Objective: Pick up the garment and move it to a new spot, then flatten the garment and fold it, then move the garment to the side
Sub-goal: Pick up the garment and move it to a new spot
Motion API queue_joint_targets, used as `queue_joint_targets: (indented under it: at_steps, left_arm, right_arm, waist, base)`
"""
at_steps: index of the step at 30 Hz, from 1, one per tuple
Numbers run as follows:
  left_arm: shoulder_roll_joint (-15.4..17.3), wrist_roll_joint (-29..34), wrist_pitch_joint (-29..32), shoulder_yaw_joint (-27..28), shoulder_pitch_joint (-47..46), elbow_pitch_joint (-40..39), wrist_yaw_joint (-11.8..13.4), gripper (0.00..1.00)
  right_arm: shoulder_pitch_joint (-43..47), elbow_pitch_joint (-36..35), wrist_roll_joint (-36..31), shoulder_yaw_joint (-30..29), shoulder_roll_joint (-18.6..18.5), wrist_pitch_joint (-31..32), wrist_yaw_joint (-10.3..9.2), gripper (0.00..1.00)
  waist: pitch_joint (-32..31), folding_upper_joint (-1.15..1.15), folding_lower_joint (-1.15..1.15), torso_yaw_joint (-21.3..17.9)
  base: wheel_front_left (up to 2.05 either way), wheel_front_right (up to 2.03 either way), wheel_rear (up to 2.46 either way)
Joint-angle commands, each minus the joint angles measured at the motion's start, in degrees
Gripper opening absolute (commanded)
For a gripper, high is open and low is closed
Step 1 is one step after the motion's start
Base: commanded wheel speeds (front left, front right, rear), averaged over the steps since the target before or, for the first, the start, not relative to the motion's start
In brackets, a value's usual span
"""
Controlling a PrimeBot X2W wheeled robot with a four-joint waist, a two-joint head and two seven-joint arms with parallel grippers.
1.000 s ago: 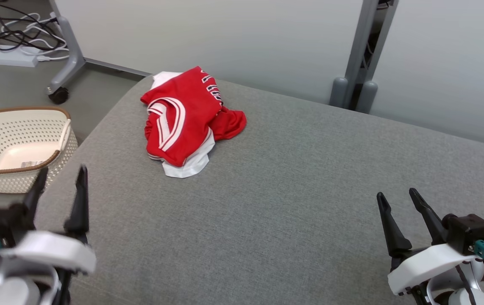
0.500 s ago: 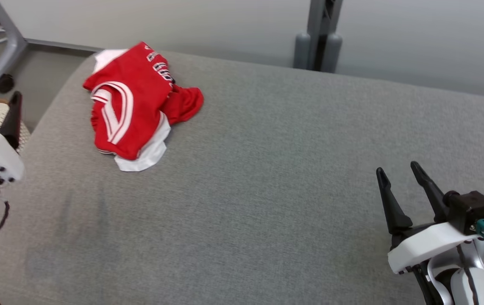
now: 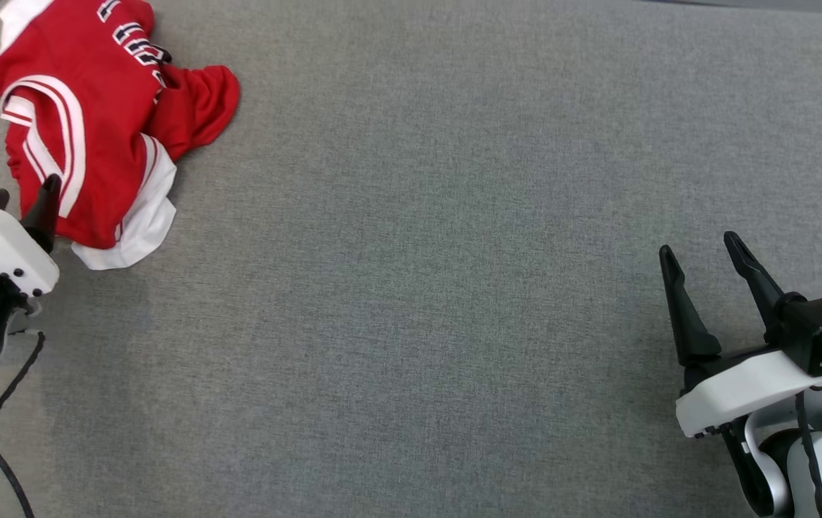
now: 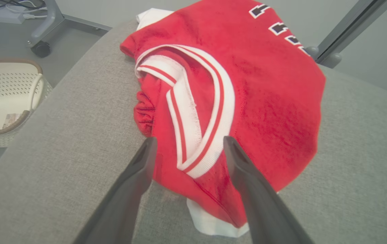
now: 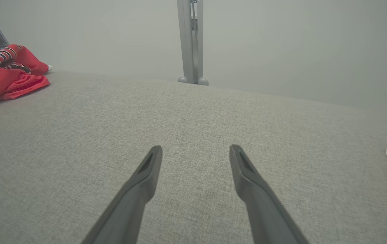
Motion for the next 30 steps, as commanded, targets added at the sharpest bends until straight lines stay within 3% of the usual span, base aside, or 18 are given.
queue_joint_targets:
  at_steps: [1,15,16,17,21,30]
  left_arm:
    - [-0.29,0.25,-0.78,-0.08,-1.47,1.39,-0.43,1.00]
    - [-4.43,-0.84,-4.83,-0.67,-4.87,13.08,-3.10,1.00]
    - [-4.44,-0.87,-5.03,-0.72,-5.13,13.70,-3.38,0.93]
    - [-4.44,-0.81,-5.60,-0.66,-5.45,14.22,-3.40,0.57]
    - [-3.84,0.02,-7.95,-0.64,-6.88,16.08,-3.51,0.00]
    - [1.19,2.67,-11.51,-1.44,-10.62,16.41,-3.86,0.00]
  right_arm:
    - [-0.01,-0.71,-0.43,-0.15,-0.33,0.29,0.00,1.00]
    - [1.69,-4.45,-2.21,0.06,-0.33,2.74,0.00,1.00]
    - [1.71,-4.63,-2.24,0.15,-0.33,2.79,0.00,1.00]
    - [1.69,-4.76,-2.20,0.20,-0.33,2.85,0.00,1.00]
    - [1.42,-4.69,-1.80,0.17,-0.33,2.62,0.00,1.00]
    - [0.86,-0.68,1.24,1.15,-0.33,-0.18,0.00,1.00]
  waist:
    - [1.03,0.00,0.00,-0.27]
    - [3.09,0.00,0.00,-1.65]
    - [3.16,0.00,0.00,-1.75]
    - [3.21,0.00,0.00,-1.84]
    - [2.98,0.00,0.00,-2.11]
    - [-2.35,0.00,0.00,-2.58]
  base:
    - [0.00,0.00,0.00]
    - [0.00,0.00,0.00]
    - [0.00,0.00,0.00]
    - [0.00,0.00,0.00]
    - [0.00,0.00,0.00]
    - [0.00,0.00,0.00]
